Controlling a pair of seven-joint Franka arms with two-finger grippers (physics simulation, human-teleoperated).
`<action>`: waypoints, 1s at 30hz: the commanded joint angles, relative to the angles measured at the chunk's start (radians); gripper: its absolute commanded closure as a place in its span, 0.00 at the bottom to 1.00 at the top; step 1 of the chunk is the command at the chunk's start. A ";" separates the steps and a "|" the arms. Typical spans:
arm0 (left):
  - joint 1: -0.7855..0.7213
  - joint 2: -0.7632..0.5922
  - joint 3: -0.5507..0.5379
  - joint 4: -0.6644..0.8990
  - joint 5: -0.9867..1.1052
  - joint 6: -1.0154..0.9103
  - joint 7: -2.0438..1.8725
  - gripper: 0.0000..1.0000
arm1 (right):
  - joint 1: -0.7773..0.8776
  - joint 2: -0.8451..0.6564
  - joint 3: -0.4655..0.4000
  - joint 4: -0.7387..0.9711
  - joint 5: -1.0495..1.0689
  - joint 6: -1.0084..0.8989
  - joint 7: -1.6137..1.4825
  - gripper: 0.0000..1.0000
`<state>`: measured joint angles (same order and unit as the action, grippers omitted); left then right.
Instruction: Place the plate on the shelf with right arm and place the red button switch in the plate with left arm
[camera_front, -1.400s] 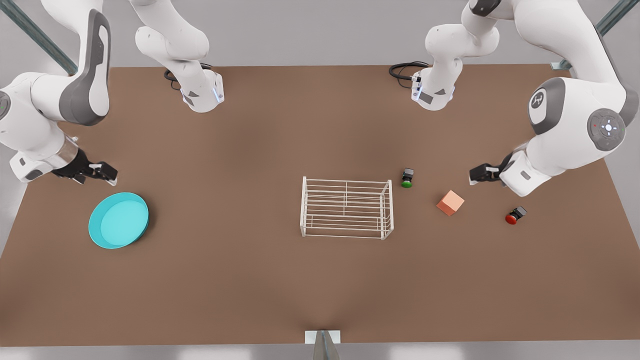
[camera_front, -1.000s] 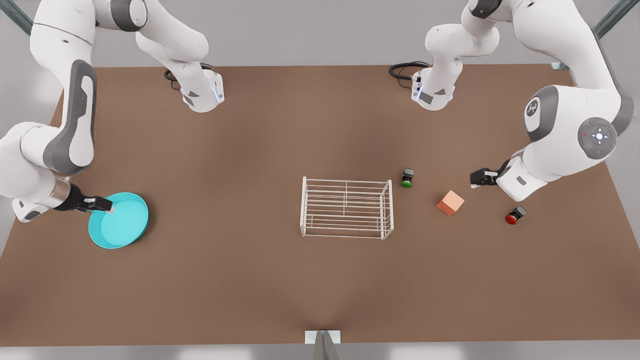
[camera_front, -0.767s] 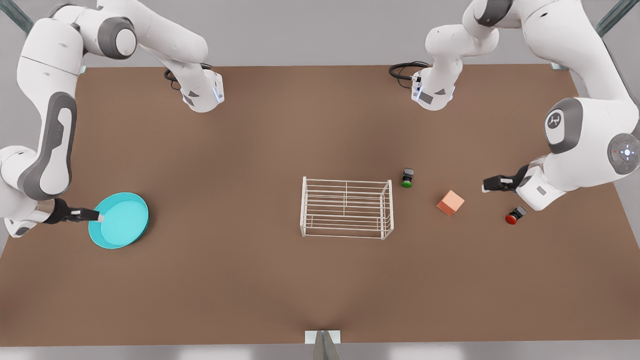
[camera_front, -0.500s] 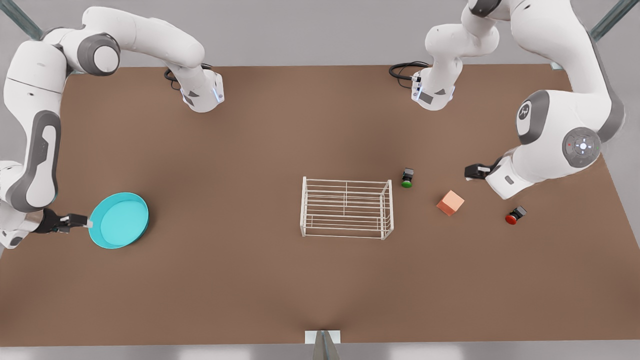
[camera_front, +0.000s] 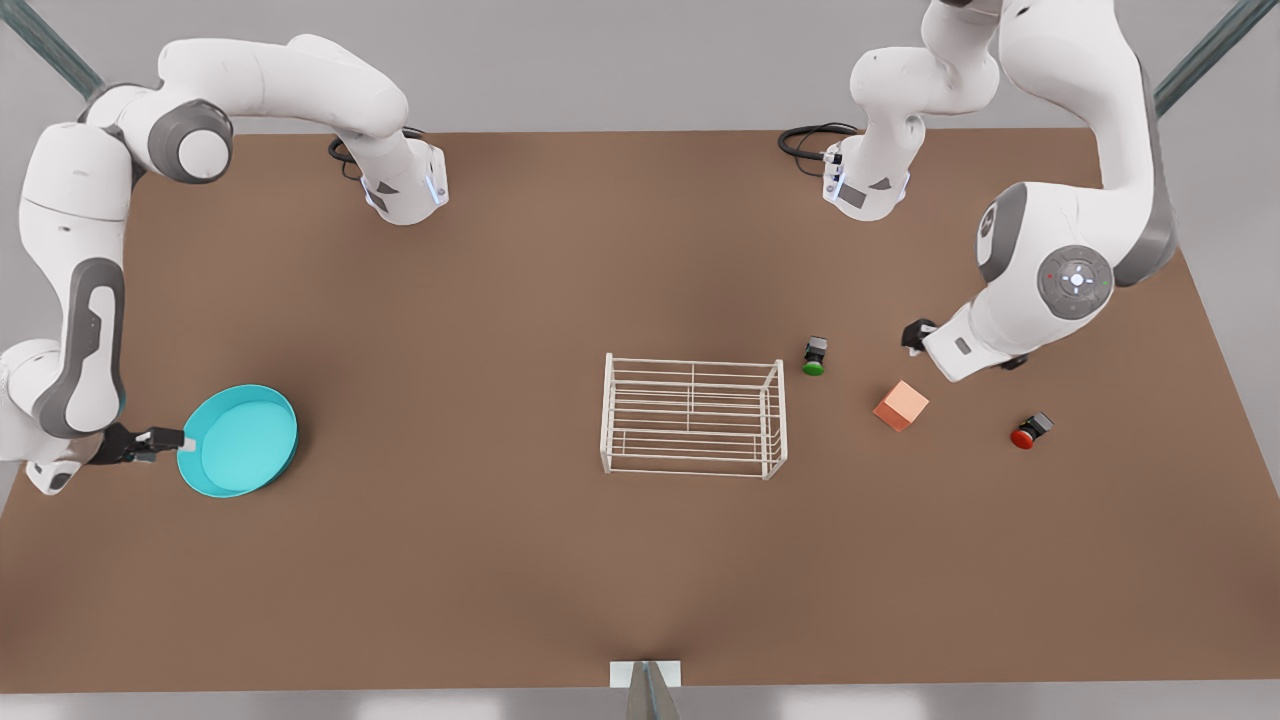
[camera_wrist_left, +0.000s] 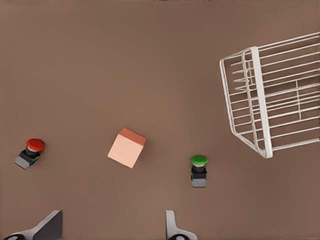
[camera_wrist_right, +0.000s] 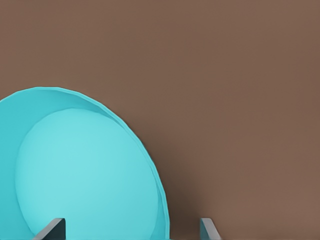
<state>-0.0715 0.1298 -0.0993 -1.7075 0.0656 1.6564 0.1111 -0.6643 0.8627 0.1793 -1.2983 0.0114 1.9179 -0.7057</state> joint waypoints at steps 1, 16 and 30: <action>-0.002 -0.001 0.000 -0.001 0.000 0.043 0.222 0.00 | -0.001 0.009 -0.009 0.002 0.009 0.004 -0.066 0.00; 0.004 -0.022 0.010 -0.061 -0.001 0.079 0.223 0.00 | -0.008 0.053 -0.015 0.004 0.010 0.004 -0.080 0.45; 0.003 -0.078 0.013 -0.164 -0.015 0.146 0.234 0.00 | -0.008 0.064 -0.021 0.021 0.015 -0.020 -0.081 0.72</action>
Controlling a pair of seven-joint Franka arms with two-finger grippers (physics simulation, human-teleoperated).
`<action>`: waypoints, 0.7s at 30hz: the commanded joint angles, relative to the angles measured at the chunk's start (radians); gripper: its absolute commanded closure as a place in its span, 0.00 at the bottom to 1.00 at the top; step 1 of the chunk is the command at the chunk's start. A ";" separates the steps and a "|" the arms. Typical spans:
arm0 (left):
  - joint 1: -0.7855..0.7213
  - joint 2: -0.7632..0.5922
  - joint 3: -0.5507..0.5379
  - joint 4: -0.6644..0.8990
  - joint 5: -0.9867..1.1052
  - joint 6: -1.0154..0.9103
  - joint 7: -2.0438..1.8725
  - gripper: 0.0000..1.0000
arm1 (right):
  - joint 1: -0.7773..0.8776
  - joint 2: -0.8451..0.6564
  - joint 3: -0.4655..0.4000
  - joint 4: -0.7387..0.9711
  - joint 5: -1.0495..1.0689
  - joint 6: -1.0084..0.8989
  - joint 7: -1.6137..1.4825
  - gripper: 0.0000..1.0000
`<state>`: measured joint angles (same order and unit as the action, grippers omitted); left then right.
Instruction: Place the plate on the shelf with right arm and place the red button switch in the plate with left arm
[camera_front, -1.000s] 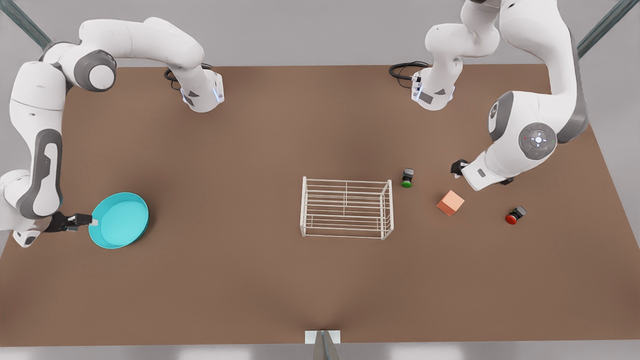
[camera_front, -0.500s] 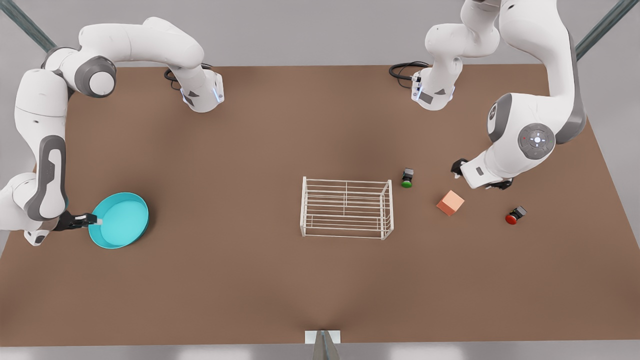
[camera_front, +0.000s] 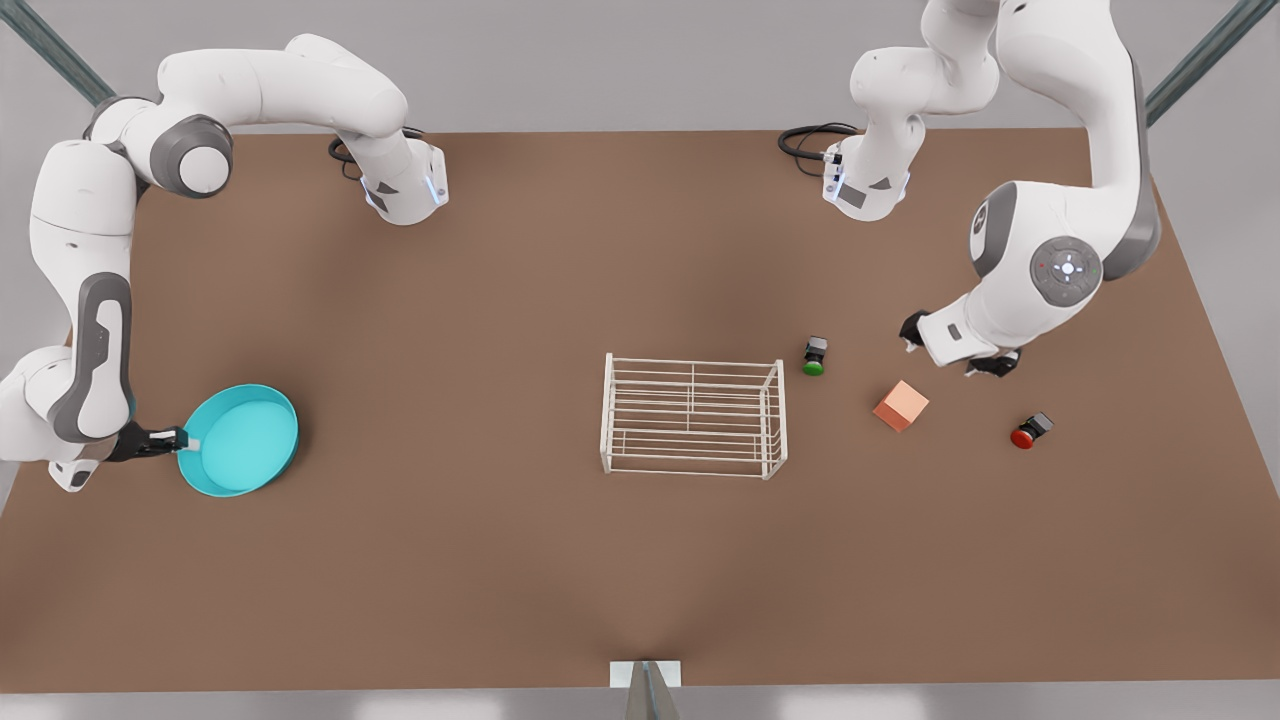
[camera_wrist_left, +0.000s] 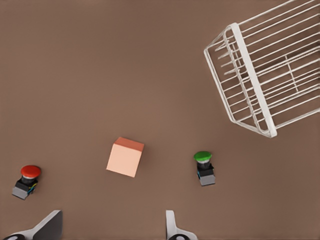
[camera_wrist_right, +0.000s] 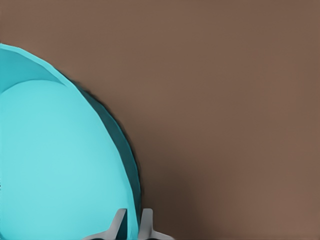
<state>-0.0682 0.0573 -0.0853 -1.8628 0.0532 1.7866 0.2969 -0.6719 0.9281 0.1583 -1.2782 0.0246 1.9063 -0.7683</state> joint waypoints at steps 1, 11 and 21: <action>0.001 -0.020 0.001 -0.025 -0.004 0.020 0.062 0.00 | 0.002 -0.005 0.001 0.000 0.017 -0.027 -0.019 0.74; 0.173 0.168 0.277 -0.234 -0.259 0.588 1.366 0.00 | 0.014 -0.084 0.014 0.000 0.066 -0.132 -0.016 0.77; 0.363 0.391 0.276 -0.165 -0.426 0.752 1.782 0.00 | 0.152 -0.222 0.015 -0.015 0.192 -0.273 0.055 0.78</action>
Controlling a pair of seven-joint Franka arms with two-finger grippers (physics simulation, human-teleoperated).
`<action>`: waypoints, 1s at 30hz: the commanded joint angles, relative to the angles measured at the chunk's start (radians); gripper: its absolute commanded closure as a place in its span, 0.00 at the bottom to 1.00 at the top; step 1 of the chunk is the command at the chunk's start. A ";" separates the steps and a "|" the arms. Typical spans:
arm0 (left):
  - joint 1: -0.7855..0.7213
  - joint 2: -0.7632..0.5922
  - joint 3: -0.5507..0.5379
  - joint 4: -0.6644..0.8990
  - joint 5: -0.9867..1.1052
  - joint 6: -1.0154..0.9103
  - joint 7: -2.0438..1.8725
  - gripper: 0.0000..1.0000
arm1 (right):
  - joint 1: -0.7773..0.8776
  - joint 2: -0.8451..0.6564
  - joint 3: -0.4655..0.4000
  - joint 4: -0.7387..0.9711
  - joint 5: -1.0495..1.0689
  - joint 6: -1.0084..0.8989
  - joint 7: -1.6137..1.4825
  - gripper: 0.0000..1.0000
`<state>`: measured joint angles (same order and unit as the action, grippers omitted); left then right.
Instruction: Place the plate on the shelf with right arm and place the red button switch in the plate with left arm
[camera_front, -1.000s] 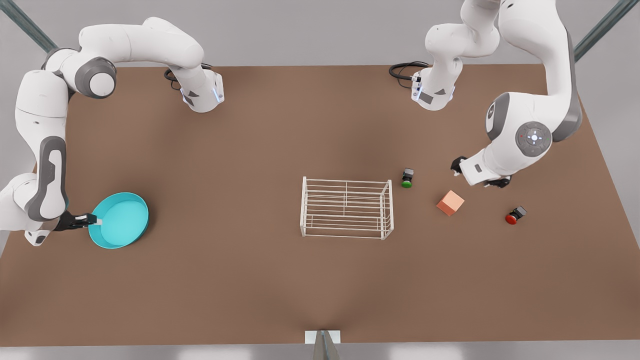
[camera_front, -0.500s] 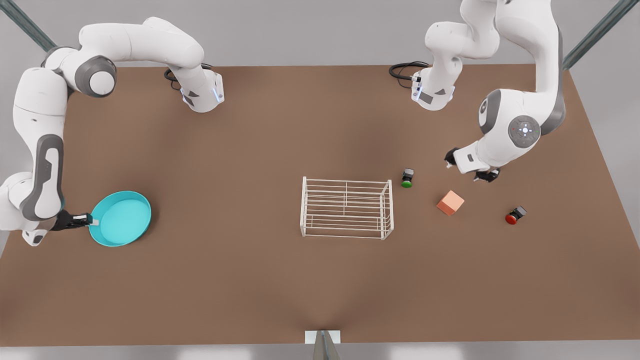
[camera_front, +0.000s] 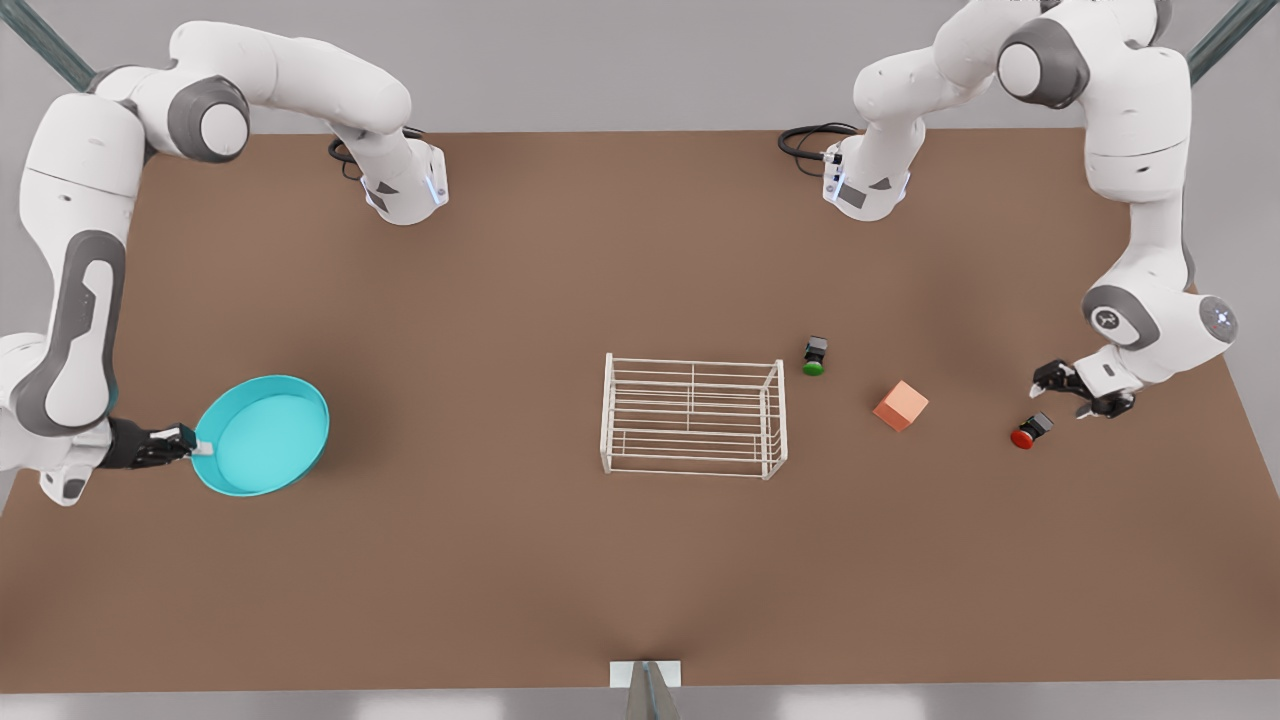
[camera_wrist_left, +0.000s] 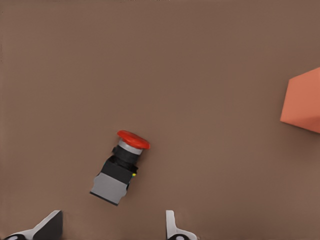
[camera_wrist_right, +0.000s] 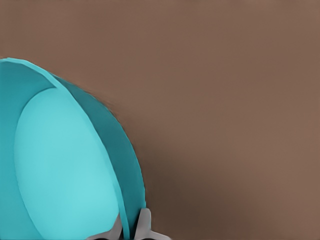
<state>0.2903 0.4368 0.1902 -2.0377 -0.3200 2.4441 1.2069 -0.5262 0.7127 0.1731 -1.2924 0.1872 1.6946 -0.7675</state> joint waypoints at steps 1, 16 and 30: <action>0.009 0.016 0.000 0.011 -0.050 0.095 0.889 0.00 | 0.038 -0.033 0.002 -0.002 0.031 -0.073 0.070 0.78; 0.020 0.148 -0.008 -0.006 -0.215 0.168 0.904 0.00 | 0.459 -0.134 -0.009 -0.013 0.224 -0.208 0.622 0.76; 0.000 0.163 -0.011 0.005 -0.260 0.200 0.905 0.00 | 1.058 -0.110 -0.428 -0.018 0.577 -0.029 0.898 0.76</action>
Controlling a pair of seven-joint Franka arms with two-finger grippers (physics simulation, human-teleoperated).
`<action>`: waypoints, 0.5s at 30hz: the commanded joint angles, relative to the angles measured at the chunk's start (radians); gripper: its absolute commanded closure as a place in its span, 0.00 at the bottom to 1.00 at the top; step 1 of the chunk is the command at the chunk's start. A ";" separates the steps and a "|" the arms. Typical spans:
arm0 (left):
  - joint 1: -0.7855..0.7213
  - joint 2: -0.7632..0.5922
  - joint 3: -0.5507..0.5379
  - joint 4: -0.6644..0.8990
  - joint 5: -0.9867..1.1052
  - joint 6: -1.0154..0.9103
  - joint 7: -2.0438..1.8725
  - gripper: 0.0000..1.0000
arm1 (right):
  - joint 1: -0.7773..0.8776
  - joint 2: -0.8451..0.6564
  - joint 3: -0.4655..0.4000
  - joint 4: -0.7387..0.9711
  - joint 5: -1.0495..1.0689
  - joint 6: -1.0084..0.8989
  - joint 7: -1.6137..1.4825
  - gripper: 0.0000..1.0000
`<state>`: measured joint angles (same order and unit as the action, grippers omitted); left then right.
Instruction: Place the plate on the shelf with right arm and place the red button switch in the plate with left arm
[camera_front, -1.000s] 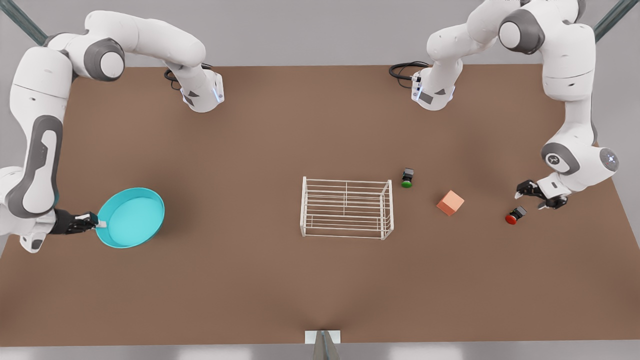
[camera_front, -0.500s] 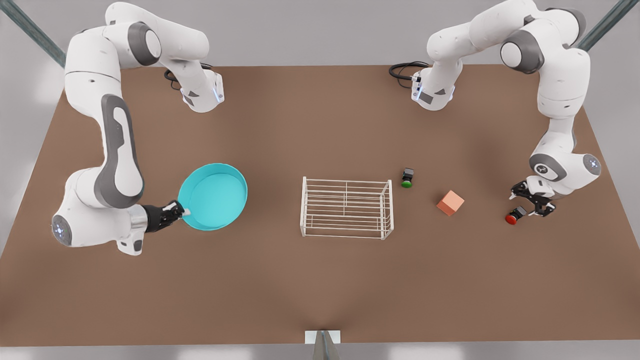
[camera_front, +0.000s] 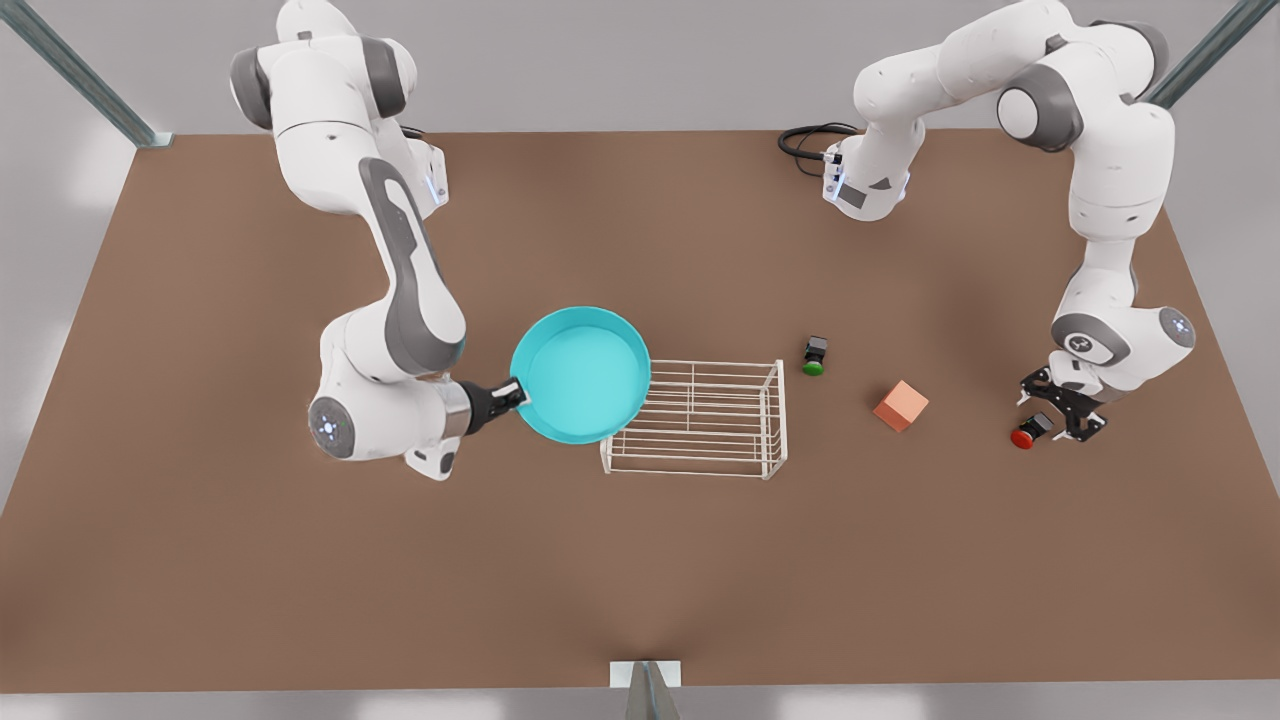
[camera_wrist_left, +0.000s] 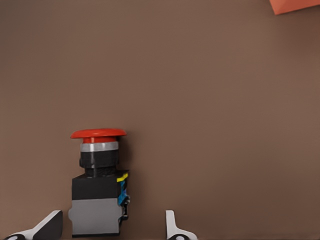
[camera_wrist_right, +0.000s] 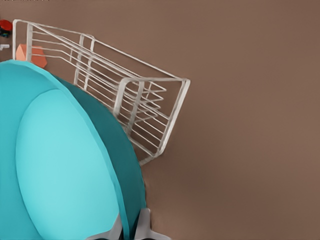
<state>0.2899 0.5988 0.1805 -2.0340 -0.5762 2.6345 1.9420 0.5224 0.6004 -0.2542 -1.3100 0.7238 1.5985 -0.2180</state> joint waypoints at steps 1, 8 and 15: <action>0.000 0.001 0.001 0.000 -0.004 0.010 0.170 0.00 | 0.025 0.009 0.000 0.000 0.042 0.095 0.359 0.76; -0.003 0.001 -0.001 0.003 -0.024 0.010 0.169 0.51 | 0.137 0.078 0.000 0.003 0.134 0.245 0.417 0.76; -0.021 -0.020 -0.001 0.003 -0.028 0.009 0.123 0.64 | 0.208 0.108 0.000 0.003 0.166 0.353 0.474 0.76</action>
<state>0.2714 0.5813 0.1790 -2.0306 -0.6147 2.6568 2.0582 0.7276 0.7075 -0.2546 -1.3077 0.8774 1.8720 0.0243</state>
